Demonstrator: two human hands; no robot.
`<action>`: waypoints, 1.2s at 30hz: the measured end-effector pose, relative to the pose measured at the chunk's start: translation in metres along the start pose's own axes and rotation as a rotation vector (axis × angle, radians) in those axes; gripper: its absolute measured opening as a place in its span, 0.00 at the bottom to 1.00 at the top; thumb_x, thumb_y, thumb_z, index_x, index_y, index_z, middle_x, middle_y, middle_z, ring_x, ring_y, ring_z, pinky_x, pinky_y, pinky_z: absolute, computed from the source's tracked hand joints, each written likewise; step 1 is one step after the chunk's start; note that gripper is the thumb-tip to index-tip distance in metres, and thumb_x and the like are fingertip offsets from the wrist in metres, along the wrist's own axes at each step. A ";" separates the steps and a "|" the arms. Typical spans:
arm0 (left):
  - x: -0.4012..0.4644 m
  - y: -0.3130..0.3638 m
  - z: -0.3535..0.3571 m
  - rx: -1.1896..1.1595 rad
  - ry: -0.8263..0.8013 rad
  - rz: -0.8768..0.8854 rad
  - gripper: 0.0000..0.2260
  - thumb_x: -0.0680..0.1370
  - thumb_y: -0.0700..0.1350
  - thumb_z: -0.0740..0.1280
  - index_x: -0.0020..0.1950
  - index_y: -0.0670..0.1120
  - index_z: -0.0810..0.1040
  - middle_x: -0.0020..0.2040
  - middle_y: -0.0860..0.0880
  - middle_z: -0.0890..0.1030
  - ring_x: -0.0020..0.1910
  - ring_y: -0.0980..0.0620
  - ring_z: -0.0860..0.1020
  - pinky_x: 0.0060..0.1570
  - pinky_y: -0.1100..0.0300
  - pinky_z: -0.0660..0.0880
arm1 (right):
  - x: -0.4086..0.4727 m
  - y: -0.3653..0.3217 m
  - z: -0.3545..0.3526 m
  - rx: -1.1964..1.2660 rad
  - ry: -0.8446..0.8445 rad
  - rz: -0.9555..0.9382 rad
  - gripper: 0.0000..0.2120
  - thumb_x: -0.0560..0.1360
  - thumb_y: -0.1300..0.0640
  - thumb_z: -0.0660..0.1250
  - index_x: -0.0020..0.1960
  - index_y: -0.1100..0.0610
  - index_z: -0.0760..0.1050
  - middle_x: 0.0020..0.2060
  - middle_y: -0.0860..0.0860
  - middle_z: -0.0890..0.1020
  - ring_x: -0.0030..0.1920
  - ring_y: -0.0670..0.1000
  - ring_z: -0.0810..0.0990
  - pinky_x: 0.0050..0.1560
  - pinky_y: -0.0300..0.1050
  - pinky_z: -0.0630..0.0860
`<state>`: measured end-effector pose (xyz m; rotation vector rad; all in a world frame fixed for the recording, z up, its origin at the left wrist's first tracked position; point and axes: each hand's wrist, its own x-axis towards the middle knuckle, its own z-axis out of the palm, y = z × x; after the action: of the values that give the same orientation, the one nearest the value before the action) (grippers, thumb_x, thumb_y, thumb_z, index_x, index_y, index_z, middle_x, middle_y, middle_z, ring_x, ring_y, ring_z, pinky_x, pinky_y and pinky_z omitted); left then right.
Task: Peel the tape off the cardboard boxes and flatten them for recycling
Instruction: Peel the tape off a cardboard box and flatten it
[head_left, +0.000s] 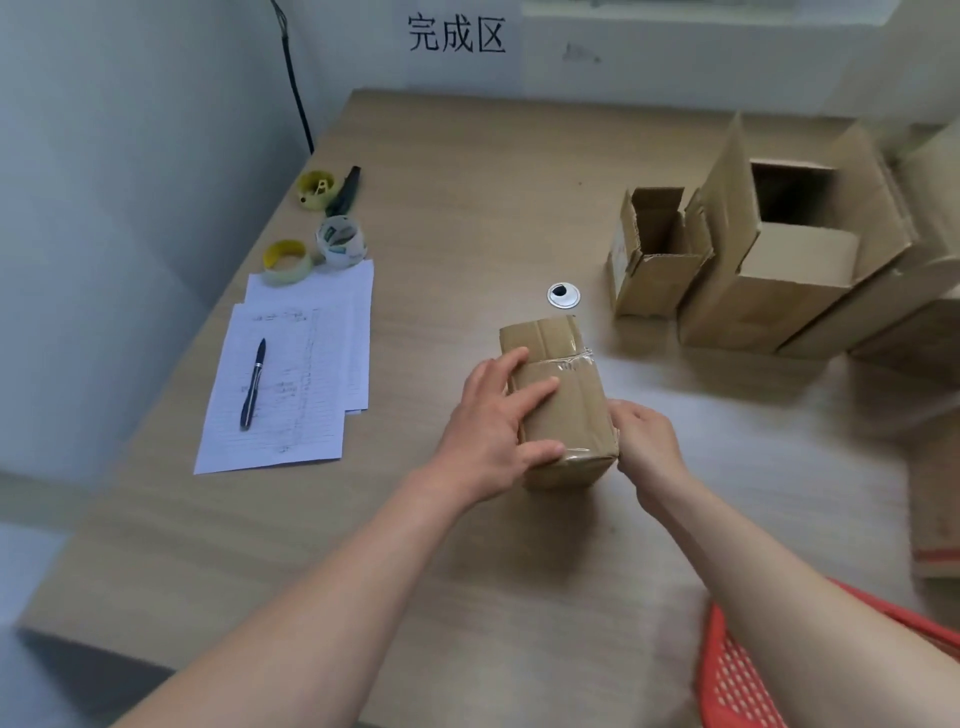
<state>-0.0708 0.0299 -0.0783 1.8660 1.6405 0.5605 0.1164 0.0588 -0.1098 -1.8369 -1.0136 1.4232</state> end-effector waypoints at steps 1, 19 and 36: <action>0.004 0.004 0.005 0.013 0.013 -0.009 0.34 0.69 0.54 0.78 0.73 0.54 0.72 0.78 0.52 0.58 0.75 0.49 0.56 0.75 0.53 0.58 | -0.005 -0.004 -0.006 0.101 0.035 -0.038 0.12 0.77 0.53 0.64 0.45 0.59 0.83 0.43 0.56 0.84 0.39 0.50 0.78 0.42 0.47 0.74; 0.006 0.009 0.013 0.076 -0.023 -0.043 0.33 0.69 0.56 0.78 0.72 0.60 0.72 0.73 0.54 0.60 0.69 0.48 0.62 0.71 0.52 0.64 | -0.039 0.018 -0.041 0.210 -0.059 -0.338 0.17 0.77 0.71 0.67 0.61 0.56 0.77 0.52 0.48 0.83 0.47 0.43 0.83 0.44 0.38 0.79; 0.004 0.018 0.011 0.157 -0.059 -0.060 0.22 0.80 0.49 0.66 0.74 0.60 0.70 0.75 0.53 0.61 0.71 0.47 0.60 0.72 0.54 0.61 | -0.033 0.000 -0.039 0.087 0.189 -0.109 0.15 0.78 0.58 0.69 0.34 0.59 0.73 0.31 0.54 0.78 0.34 0.54 0.79 0.43 0.60 0.83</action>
<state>-0.0497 0.0308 -0.0751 1.9173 1.7390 0.3574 0.1495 0.0305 -0.0830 -1.7863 -0.9272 1.1868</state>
